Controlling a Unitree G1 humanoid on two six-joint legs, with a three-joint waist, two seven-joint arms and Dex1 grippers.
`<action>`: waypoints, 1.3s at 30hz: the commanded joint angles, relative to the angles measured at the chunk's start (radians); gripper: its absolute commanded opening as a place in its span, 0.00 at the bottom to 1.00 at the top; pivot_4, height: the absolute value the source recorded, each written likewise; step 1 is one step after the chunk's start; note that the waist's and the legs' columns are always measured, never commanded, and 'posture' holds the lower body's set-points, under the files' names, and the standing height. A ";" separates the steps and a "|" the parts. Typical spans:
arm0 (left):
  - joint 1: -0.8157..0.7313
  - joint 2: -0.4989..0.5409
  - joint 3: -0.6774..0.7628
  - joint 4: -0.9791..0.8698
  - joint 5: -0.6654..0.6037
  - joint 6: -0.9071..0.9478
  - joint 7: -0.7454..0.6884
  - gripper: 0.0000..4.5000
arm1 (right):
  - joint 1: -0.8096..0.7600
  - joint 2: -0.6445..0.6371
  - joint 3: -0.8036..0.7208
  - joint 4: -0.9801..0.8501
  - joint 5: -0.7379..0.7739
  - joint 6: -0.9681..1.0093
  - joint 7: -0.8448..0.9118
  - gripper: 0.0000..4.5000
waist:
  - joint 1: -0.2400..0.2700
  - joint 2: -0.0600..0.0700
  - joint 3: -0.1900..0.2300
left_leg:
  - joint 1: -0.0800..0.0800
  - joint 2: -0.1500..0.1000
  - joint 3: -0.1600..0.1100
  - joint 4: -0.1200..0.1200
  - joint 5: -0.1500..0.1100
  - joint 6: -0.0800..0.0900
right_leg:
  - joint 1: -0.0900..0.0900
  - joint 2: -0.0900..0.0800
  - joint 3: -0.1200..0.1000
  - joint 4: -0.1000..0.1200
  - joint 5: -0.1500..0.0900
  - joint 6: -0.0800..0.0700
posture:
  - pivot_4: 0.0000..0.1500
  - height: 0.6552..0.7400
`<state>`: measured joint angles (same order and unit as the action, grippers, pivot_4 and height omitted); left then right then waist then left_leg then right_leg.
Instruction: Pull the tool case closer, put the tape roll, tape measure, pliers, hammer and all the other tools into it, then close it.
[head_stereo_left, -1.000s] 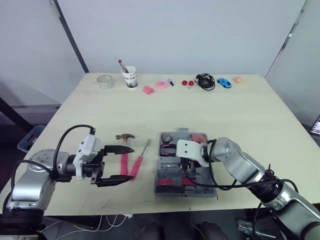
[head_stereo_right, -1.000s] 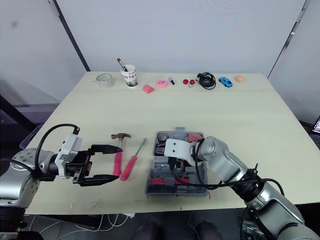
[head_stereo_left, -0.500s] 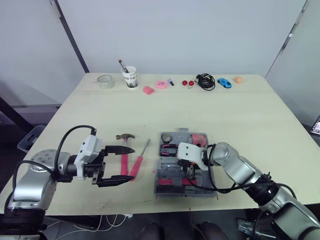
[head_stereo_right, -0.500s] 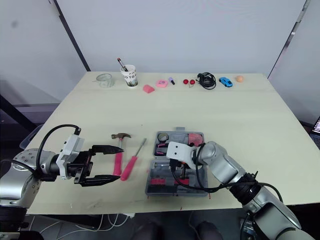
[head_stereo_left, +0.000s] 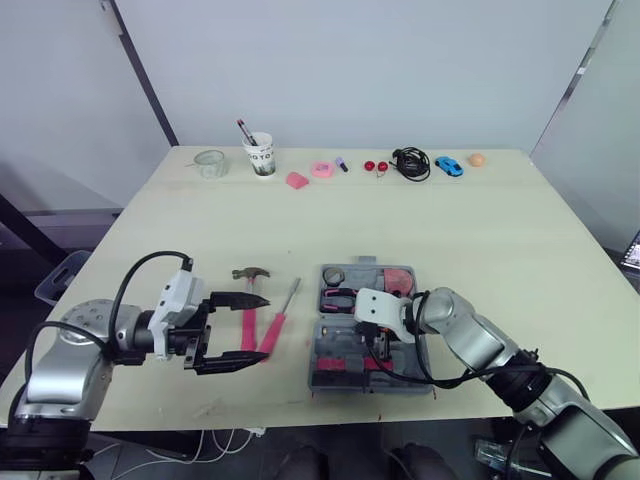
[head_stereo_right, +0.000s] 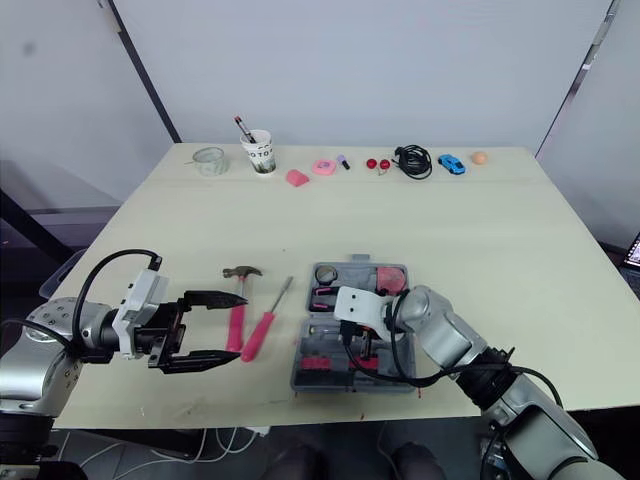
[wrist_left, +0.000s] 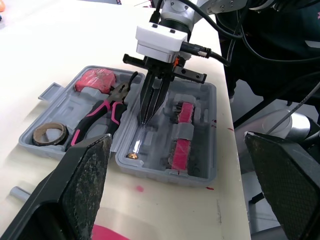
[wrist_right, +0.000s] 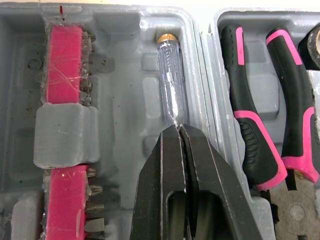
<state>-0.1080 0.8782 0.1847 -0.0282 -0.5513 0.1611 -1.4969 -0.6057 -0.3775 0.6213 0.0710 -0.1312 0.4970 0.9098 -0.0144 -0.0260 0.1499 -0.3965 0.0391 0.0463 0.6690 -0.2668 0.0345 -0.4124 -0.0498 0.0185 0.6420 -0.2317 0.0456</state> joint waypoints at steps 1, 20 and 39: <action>0.002 -0.005 0.004 -0.027 -0.004 -0.008 0.010 1.00 | 0.023 -0.004 0.015 0.045 -0.030 0.009 -0.001 0.01 | 0.000 -0.001 -0.001 | 0.000 0.000 0.000 0.000 0.000 0.000 | 0.000 0.000 0.000 0.000 0.000 0.000 | 1.00 1.00; 0.101 -0.096 0.067 -0.051 -0.012 0.023 0.209 1.00 | 0.218 0.058 -0.457 -0.290 0.320 -0.059 -0.079 0.01 | 0.006 -0.001 -0.001 | 0.000 0.001 -0.003 0.000 0.000 0.000 | 0.000 -0.001 0.000 0.000 0.000 0.000 | 1.00 1.00; 0.389 -0.296 0.242 -0.036 0.070 -0.110 0.571 1.00 | 0.739 -0.044 -0.910 -0.306 0.464 -0.300 -0.212 0.06 | 0.004 -0.001 -0.001 | 0.002 0.001 -0.003 -0.001 0.000 0.000 | 0.001 -0.004 0.002 -0.001 0.000 0.000 | 1.00 1.00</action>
<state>0.2618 0.5963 0.3880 -0.0686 -0.4944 0.0945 -0.9503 0.0952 -0.4260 -0.2246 -0.1992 0.2931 0.2440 0.7090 -0.0108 -0.0270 0.1489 -0.3949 0.0404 0.0433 0.6680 -0.2670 0.0346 -0.4112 -0.0540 0.0207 0.6412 -0.2318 0.0460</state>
